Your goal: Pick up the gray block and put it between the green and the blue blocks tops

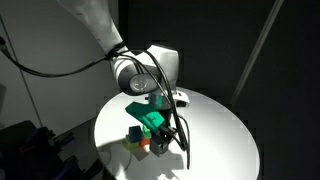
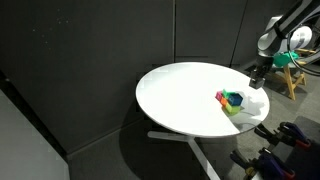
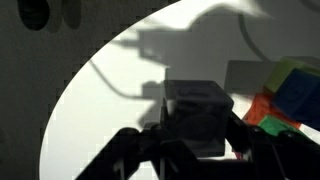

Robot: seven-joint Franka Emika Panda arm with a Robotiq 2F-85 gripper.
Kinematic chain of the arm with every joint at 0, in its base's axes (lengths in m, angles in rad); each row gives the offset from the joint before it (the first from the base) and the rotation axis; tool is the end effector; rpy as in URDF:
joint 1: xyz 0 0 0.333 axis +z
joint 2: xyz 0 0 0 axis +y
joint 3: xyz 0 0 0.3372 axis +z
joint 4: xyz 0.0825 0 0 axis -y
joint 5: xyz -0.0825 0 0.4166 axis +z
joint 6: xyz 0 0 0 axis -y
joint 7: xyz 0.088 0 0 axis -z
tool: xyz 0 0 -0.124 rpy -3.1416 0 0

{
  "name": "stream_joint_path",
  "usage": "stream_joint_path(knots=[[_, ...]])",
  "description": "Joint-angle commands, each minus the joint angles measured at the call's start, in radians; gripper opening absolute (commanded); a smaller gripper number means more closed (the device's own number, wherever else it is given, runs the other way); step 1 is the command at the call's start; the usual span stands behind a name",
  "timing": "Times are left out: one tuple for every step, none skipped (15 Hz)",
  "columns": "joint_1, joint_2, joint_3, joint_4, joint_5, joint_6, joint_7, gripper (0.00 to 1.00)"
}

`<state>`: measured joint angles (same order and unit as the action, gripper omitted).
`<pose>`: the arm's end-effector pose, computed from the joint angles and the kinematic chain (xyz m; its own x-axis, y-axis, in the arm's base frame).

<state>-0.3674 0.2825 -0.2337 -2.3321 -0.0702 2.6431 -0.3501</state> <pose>0.4493 -0.3112 0.1980 0.9838 -0.1791 -0.0055 -0.1776 -0.9785 0.1045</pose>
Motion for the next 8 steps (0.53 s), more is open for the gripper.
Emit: stream_joint_path(knots=[[0.067,-0.087,-0.036,-0.057,-0.076,-0.039,0.129,0.29],[0.082,-0.099,-0.038,-0.064,-0.089,-0.051,0.163,0.29],[0.097,-0.109,-0.038,-0.073,-0.099,-0.055,0.200,0.29],[0.111,-0.120,-0.037,-0.079,-0.109,-0.066,0.231,0.29],[0.125,-0.127,-0.033,-0.086,-0.112,-0.070,0.265,0.29],[0.139,-0.134,-0.030,-0.091,-0.121,-0.079,0.296,0.29],[0.152,-0.139,-0.024,-0.096,-0.122,-0.082,0.322,0.29],[0.165,-0.146,-0.020,-0.101,-0.121,-0.081,0.351,0.29]])
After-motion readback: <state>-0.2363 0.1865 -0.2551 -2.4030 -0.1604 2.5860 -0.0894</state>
